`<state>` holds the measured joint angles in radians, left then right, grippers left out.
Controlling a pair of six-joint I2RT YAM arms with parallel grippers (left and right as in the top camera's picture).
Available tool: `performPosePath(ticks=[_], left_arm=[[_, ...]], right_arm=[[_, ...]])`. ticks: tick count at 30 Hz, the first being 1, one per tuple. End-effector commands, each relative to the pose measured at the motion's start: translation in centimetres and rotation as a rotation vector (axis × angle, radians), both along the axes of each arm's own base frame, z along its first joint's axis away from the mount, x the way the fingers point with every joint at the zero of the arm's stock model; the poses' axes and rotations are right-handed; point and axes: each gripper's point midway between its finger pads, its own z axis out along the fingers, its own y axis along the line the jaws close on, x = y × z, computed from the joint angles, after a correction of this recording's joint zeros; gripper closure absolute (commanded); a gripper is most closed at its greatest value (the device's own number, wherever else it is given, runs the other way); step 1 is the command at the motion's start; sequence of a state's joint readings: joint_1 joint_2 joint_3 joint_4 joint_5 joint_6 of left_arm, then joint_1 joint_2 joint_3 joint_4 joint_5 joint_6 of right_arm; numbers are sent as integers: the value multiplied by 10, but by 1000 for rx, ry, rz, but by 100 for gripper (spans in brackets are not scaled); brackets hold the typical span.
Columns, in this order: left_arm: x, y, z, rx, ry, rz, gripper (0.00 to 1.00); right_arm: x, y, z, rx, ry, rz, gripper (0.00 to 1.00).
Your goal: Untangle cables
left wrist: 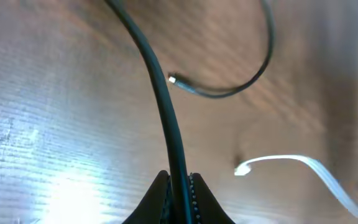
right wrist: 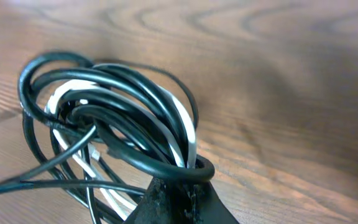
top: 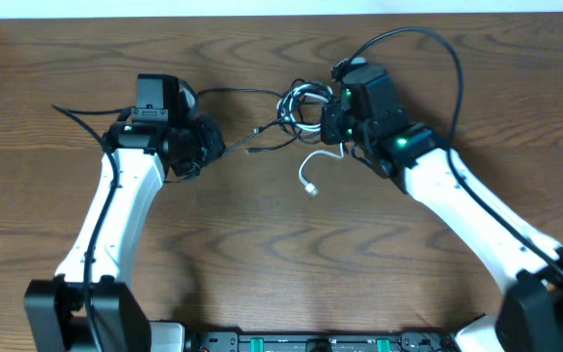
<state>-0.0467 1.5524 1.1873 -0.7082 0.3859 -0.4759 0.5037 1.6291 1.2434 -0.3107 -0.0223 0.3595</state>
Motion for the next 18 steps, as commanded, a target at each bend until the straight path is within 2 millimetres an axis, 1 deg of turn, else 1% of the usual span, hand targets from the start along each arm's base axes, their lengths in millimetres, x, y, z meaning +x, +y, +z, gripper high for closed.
performPosePath(ticks=[1,4,7,8,10,12,14,17,18], left_arm=[[-7,5,-22,46,62,-79,93],[-14,0,-35,32,106,-137,93],[-22,0,-48,44,156,-184,93],[-25,3,-57,62,183,-202,93],[-27,12,-67,114,218,-192,93],[-27,18,-74,149,236,-185,93],[-25,19,-77,157,231,-183,93],[-12,17,-73,149,175,-182,93],[-9,15,-71,137,155,-185,93]], right_arm=[[12,-36,40,12,-97,-138,99],[12,-46,55,26,-124,-158,99],[12,-54,66,37,-146,-173,99],[12,-60,72,38,-159,-182,99],[11,-66,76,36,-166,-190,99],[10,-70,75,31,-157,-196,99],[8,-73,71,19,-139,-198,99],[3,-75,62,-1,-104,-194,99],[1,-73,61,-3,-99,-174,99]])
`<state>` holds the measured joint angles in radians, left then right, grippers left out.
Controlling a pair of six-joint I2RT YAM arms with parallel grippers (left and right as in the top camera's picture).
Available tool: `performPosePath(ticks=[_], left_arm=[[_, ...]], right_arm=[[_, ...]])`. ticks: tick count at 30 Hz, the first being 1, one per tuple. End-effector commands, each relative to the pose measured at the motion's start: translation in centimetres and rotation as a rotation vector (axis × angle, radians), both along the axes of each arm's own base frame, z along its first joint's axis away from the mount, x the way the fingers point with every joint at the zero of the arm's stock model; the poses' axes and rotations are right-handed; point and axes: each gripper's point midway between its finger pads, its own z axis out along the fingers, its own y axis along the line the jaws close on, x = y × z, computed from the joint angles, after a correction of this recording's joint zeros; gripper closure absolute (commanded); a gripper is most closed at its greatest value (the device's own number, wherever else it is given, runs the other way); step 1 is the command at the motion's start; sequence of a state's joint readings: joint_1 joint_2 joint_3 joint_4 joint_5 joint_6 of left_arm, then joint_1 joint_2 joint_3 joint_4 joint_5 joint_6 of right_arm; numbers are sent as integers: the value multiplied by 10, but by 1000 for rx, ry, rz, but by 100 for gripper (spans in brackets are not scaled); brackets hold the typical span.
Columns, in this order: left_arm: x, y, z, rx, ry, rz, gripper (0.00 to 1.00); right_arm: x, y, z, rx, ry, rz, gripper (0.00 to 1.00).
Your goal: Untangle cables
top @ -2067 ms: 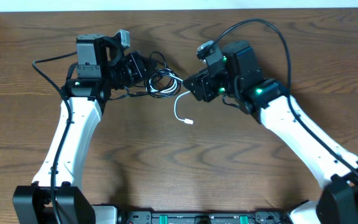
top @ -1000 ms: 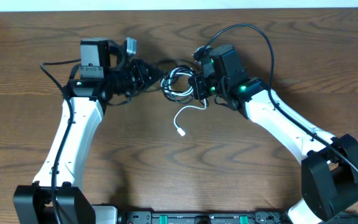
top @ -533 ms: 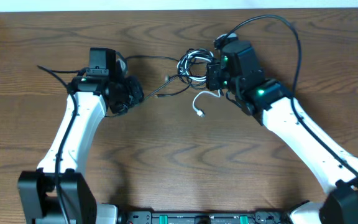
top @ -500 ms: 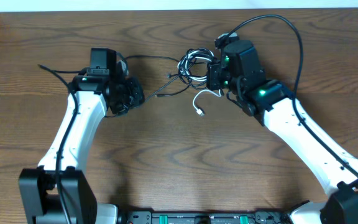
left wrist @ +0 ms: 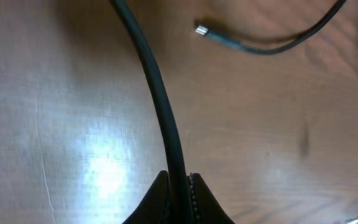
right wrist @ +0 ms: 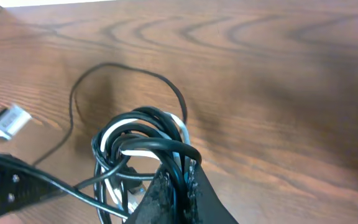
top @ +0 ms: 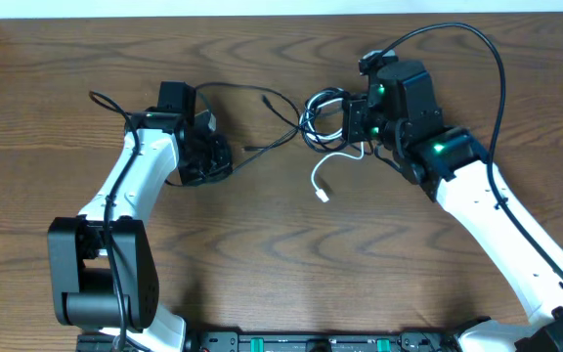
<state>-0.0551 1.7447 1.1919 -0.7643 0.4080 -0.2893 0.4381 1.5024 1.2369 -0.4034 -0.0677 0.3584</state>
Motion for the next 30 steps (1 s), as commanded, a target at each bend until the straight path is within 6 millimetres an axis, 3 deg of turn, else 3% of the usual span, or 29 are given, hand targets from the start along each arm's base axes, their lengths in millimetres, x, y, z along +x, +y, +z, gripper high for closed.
performPosePath(ticks=[1,4,8,11,13,23,26,30], left_arm=[[12,15,-3,65,-55,-21,92],[23,-11,13,-78,-150,-111,84],[38,-40,40,-258,-285,-206,52],[47,-53,55,-343,-356,-241,36],[52,-59,64,-386,-401,-262,31],[76,-73,96,-479,-559,-287,23],[83,-84,106,-515,-573,-255,23],[82,-113,116,-555,-587,-275,23]], right_arm=[[13,-39,24,-37,-76,-128,99],[8,-30,23,-26,-63,-73,99],[3,-21,21,4,-41,-23,99],[0,-16,20,21,-28,3,99],[-3,-13,19,30,-18,20,99],[-11,0,20,54,-9,108,99],[-11,0,20,56,-9,110,99],[-12,2,20,61,-9,127,99]])
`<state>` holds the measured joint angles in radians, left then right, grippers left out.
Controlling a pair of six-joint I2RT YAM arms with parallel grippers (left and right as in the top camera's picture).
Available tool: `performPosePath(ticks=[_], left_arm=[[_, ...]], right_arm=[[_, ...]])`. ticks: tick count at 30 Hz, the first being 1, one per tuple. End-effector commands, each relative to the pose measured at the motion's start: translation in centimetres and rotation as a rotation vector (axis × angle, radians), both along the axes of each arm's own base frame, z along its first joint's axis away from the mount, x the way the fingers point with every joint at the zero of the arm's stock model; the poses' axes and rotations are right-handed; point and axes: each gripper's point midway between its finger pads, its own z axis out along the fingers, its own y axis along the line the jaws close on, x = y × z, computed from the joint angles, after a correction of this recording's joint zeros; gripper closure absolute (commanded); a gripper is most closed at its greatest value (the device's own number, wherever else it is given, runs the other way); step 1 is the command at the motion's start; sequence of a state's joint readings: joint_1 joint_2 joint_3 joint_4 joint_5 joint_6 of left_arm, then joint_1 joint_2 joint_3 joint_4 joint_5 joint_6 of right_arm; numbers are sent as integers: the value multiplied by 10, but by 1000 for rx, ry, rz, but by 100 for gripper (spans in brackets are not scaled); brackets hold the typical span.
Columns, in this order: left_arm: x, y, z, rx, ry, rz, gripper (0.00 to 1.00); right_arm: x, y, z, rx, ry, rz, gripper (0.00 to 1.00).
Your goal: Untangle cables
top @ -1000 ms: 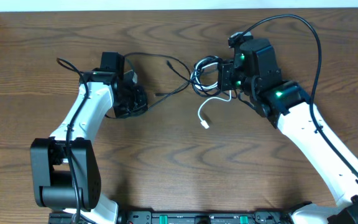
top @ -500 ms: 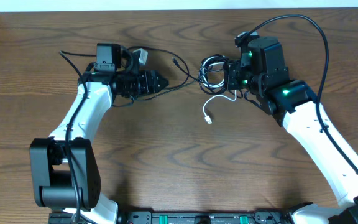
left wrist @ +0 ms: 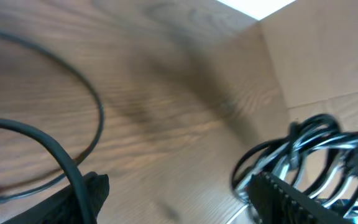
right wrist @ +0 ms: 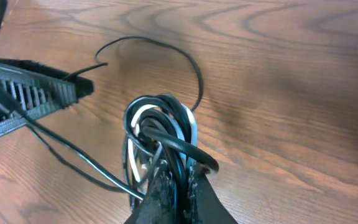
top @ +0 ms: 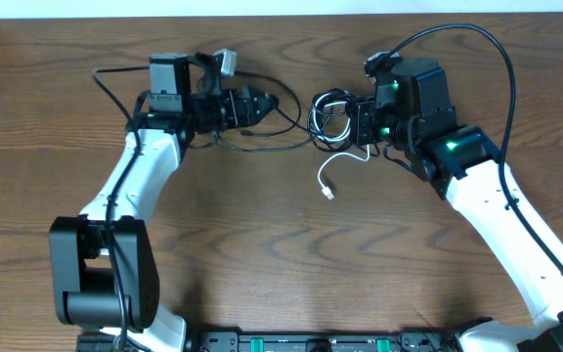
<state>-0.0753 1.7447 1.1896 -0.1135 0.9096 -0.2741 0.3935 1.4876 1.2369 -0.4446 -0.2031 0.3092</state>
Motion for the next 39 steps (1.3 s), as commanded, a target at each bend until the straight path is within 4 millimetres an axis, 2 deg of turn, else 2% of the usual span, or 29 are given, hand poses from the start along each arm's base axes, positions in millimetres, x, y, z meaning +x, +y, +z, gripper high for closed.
performPosePath(ticks=[1,7,13,23,25,29,30,32,36,39], left_arm=[[-8,-38,14,-60,21,-40,23],[-13,-71,1,17,45,5,28],[-17,-72,-4,26,75,0,31],[-23,-90,-39,35,168,-23,37],[-20,-90,-41,23,178,-12,43],[-14,-92,-35,7,142,-8,61],[-12,-93,-33,2,134,-6,68],[-9,-94,-30,-7,117,-4,91],[-5,-90,-31,10,108,24,93],[-2,-86,-34,25,108,41,93]], right_arm=[[-3,3,20,28,-46,35,99],[-2,3,20,27,-46,33,99],[-2,3,20,28,-46,34,99],[-3,4,21,33,-46,39,99],[-3,4,21,34,-47,39,99],[-5,8,22,51,-45,62,99],[-5,8,22,52,-44,62,99],[-5,8,22,51,-44,62,93],[-5,5,20,39,-36,48,77],[-2,-8,12,25,8,-54,75]])
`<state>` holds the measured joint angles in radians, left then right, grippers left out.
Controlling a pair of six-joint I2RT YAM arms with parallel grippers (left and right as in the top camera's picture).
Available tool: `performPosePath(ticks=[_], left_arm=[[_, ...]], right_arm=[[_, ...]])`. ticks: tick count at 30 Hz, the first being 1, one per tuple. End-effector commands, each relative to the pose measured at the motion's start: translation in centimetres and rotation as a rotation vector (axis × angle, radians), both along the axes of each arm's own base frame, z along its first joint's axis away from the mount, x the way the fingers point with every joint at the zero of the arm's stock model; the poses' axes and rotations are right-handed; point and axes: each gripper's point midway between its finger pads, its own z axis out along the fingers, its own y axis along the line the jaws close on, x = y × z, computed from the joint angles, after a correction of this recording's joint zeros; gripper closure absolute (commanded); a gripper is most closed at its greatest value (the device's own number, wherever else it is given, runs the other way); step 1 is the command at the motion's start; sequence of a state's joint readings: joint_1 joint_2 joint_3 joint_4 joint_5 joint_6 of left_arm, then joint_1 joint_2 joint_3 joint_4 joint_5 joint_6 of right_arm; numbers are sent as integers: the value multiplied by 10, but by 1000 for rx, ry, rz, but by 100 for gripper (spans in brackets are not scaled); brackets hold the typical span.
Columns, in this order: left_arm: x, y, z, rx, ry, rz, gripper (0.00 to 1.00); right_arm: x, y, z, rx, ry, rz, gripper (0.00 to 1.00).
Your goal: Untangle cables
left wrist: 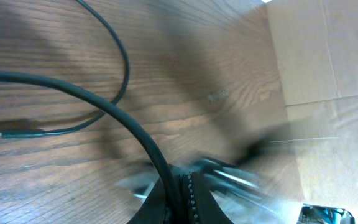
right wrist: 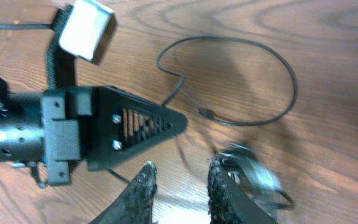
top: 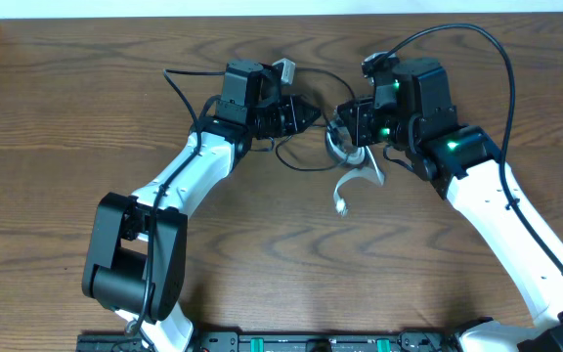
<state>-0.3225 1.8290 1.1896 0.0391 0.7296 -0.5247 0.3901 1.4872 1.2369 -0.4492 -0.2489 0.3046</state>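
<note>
The tangled bundle (top: 346, 149) of black and white cables lies mid-table, and it is blurred in both wrist views. A white cable end (top: 341, 203) trails out toward the front. My left gripper (left wrist: 179, 188) is shut on a thick black cable (left wrist: 114, 115) and points right. In the overhead view that left gripper (top: 306, 115) sits close to my right gripper (top: 344, 125). Seen from its own wrist, the right gripper (right wrist: 182, 190) stands open with wood between its fingers. The bundle (right wrist: 253, 180) lies just outside its right finger (right wrist: 224, 186).
A thin black cable loop (right wrist: 253, 81) with a small plug lies on the wooden table (top: 262, 264) behind the bundle. A white USB plug (right wrist: 86, 28) sticks up above the left gripper. The right arm's own black cable (top: 457, 39) arches over the back right.
My right gripper was shut on the bundle and is now open, with the bundle beside its right finger. My left gripper has moved right to just beside it, still holding the black cable.
At first my left gripper held the black cable at the left and my right held the bundle mid-table. Both then stood farther back. Later the left gripper pointed right toward the bundle. Now the two grippers are almost together and the right has let go.
</note>
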Motion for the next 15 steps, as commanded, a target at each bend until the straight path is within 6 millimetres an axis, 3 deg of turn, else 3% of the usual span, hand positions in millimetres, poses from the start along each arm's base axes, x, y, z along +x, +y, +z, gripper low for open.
performPosePath(ticks=[1,5,11,12,15], left_arm=[[7,7,-5,29,-10,28,93],[7,14,-11,77,-40,16,93],[-1,43,-45,316,-45,13,91],[-4,50,-51,369,-39,12,88],[-15,76,-58,538,-30,11,64]], right_arm=[[3,-20,7,-12,15,-133,75],[1,-34,-4,-50,59,-214,75],[1,-34,-6,-53,64,-214,72],[1,-34,-6,-54,64,-214,71],[1,-35,-6,-62,63,-209,68]])
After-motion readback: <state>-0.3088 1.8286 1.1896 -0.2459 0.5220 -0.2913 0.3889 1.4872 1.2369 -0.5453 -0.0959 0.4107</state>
